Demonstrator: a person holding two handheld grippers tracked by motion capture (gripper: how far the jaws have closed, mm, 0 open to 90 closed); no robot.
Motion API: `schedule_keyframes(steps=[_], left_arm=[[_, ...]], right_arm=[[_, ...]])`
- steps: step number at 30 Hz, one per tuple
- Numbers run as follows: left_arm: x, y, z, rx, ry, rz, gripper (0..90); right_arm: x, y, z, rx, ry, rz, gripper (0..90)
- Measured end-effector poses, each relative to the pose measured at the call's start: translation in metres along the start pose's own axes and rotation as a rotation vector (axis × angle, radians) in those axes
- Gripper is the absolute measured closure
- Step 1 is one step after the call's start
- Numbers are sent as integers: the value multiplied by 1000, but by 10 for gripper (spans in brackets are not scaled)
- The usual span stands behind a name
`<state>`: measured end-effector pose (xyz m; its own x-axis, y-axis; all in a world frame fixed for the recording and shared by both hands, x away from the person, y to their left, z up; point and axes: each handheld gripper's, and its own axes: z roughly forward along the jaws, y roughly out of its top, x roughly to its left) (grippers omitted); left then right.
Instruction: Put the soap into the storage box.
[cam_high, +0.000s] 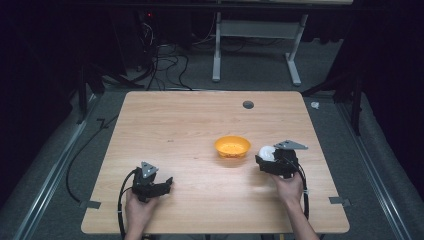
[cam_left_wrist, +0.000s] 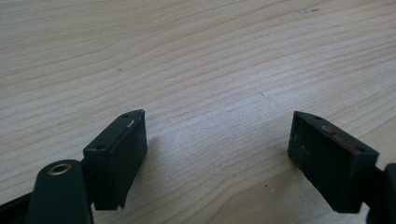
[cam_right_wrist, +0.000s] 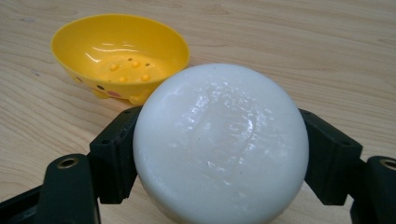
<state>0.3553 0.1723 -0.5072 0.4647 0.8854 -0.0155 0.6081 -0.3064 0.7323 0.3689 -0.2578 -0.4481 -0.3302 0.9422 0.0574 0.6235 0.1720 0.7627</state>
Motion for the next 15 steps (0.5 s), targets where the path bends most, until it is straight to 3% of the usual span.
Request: schedule_keyframes(steps=[15], left_arm=[[0, 0, 0, 0, 0, 0, 202]], right_arm=[[13, 16, -5, -7, 45, -40, 249]])
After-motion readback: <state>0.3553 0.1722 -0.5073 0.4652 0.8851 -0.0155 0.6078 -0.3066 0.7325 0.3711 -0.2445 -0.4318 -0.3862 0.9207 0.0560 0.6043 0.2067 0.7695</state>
